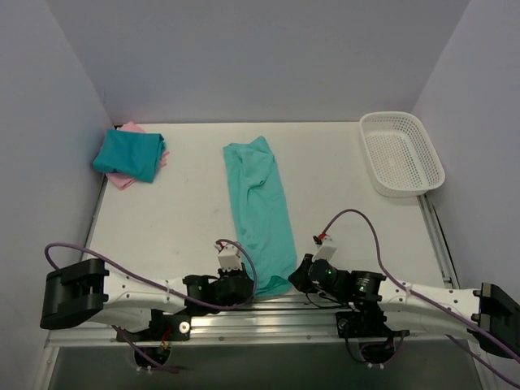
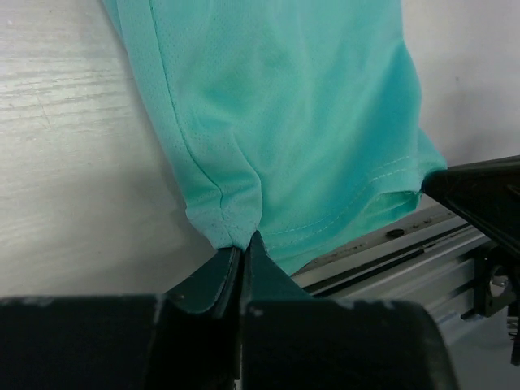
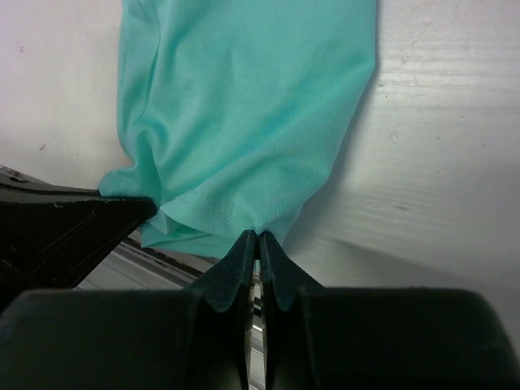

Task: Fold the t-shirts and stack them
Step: Fold the tshirt

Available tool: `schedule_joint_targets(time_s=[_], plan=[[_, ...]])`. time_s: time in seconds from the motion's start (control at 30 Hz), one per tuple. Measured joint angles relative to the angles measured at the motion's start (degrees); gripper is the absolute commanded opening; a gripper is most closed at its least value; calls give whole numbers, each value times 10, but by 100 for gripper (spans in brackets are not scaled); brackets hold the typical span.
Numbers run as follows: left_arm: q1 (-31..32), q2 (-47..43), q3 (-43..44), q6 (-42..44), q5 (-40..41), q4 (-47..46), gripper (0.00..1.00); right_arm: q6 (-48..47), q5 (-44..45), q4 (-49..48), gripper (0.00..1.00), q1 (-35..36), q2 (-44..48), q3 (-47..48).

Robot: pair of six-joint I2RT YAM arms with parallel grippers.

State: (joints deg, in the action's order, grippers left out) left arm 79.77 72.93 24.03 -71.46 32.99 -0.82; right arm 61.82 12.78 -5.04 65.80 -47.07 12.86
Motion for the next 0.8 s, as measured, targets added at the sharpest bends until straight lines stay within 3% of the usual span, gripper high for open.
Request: schedule_joint_targets(time_s=[0.23,0.37,0.6,0.8], plan=[[7,-149,35,-11,45,142,2,-2,63,90,0,6,7,86],[-3,-221,66,7,82,200,2,-21,100,118,0,6,-40,155],[-101,-292,86,69,87,241,2,-76,119,120,0,-24,-136,248],[-193,-292,101,132,41,229,2,-127,98,104,0,-87,-195,310]])
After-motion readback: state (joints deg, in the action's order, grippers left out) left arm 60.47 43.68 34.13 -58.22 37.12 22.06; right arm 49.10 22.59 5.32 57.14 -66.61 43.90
